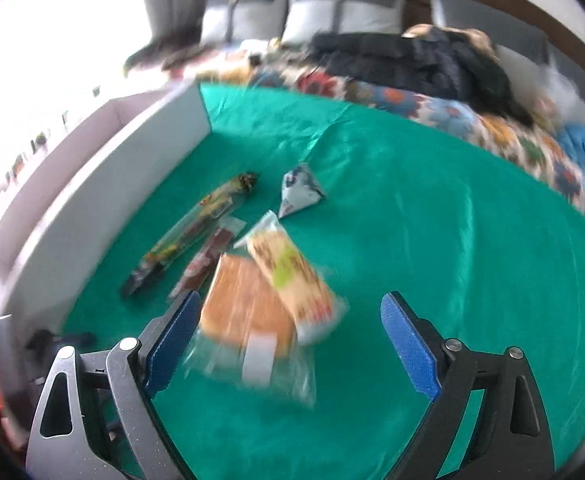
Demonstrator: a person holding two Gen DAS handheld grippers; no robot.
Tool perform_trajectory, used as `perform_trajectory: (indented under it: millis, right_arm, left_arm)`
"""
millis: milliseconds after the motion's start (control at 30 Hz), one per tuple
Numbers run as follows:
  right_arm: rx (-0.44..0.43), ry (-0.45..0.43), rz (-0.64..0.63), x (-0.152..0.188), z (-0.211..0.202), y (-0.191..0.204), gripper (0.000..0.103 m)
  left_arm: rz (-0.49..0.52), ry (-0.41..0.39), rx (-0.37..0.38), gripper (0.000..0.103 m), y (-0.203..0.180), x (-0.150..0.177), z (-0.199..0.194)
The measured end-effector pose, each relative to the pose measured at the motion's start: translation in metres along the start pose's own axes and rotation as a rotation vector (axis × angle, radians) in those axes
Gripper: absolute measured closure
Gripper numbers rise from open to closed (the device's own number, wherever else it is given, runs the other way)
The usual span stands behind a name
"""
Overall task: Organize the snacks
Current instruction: 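Position the left gripper over the Snickers bar while the right gripper approaches the rice-cake pack, then grasp the Snickers bar with the left gripper while the right gripper grasps the rice-cake pack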
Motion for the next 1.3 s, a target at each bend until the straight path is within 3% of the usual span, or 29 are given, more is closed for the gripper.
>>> perform_trajectory:
  millis: [100,167,200,267,500,633,800,867,933,967,1000,1167,1233,1267,1300]
  right_arm:
    - [0.06,0.07,-0.037,-0.01,0.033,0.007,0.011]
    - [0.022,0.137,0.0,-0.005,0.049,0.004,0.012]
    - [-0.022,0.151,0.026,-0.004,0.049,0.001,0.024]
    - [-0.082,0.191,0.057,0.003,0.048,-0.003,0.071]
    - [-0.12,0.151,0.232,0.045,0.011,-0.041,0.071]
    - [-0.096,0.11,0.396,0.105,-0.02,-0.076,0.071]
    - [-0.001,0.115,0.383,0.188,-0.029,-0.075,0.07]
    - [0.05,0.055,0.349,0.203,-0.04,-0.066,0.067]
    - [0.067,0.042,0.34,0.208,-0.045,-0.06,0.06]
    - [0.064,0.04,0.342,0.21,-0.047,-0.059,0.045]
    - [0.055,0.042,0.341,0.212,-0.048,-0.056,0.04]
    - [0.107,0.052,0.26,0.2,-0.046,-0.042,0.039]
    - [0.114,0.06,0.265,0.196,-0.045,-0.042,0.039]
    - [0.116,0.066,0.273,0.198,-0.039,-0.046,0.04]
    - [0.113,0.075,0.283,0.201,-0.038,-0.047,0.057]
  left_arm:
    - [0.0,0.0,0.001,0.0,0.0,0.001,0.0]
    - [-0.001,-0.001,0.001,0.0,0.0,0.0,0.0]
    - [-0.001,-0.002,0.001,0.0,0.0,-0.001,0.0]
    - [-0.001,-0.001,0.001,0.0,0.0,0.0,0.0]
    - [0.0,-0.001,0.001,0.0,0.0,0.0,0.0]
    - [0.0,0.0,0.0,0.0,0.0,0.0,0.001]
    - [0.005,0.052,0.025,0.0,0.0,0.001,-0.001]
    - [-0.051,0.063,0.112,0.001,0.002,0.002,-0.009]
    - [-0.107,0.061,0.185,0.008,0.005,0.003,-0.016]
    - [-0.123,0.066,0.195,0.01,0.007,0.003,-0.018]
    - [-0.131,0.073,0.197,0.016,0.009,0.002,-0.019]
    - [-0.05,0.12,0.099,0.046,0.002,0.001,-0.014]
    - [-0.022,0.123,0.071,0.087,-0.003,-0.001,-0.014]
    - [-0.011,0.124,0.076,0.086,-0.007,-0.002,-0.014]
    - [-0.007,0.121,0.083,0.087,-0.008,-0.001,-0.014]
Point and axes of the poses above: each gripper's, at about its wrist camera, not at the fingertips, and z roughly the way its jaws point, y to its left, x to its underside, the point moved 6 cm from there along z, roughly the way its jaws point, and after that the axes turned 10 degrees about z, right-handed, at the moved point
